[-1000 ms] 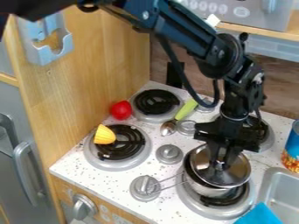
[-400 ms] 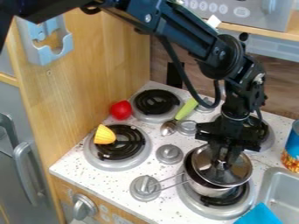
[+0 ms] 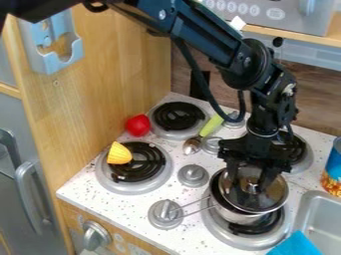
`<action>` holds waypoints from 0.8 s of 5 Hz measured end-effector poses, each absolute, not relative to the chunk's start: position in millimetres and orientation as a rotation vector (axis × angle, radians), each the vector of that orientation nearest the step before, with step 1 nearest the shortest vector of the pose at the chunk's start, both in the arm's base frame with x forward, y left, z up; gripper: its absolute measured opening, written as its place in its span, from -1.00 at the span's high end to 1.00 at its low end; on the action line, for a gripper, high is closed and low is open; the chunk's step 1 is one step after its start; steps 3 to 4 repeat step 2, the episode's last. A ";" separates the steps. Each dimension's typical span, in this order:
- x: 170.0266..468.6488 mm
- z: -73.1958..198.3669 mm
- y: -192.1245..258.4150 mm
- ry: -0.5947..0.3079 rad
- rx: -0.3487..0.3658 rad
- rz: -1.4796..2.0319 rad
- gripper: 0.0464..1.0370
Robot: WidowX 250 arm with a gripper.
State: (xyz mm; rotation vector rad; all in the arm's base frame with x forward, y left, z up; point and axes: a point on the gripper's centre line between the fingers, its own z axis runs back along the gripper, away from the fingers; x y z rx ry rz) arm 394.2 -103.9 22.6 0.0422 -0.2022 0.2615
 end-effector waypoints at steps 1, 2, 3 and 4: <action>378.5 22.1 -97.9 -0.175 0.054 0.258 -0.93; 365.5 54.1 -96.1 -0.201 0.012 0.254 -0.93; 365.5 54.1 -96.1 -0.201 0.012 0.254 -0.93; 365.5 54.1 -96.1 -0.201 0.012 0.254 -0.93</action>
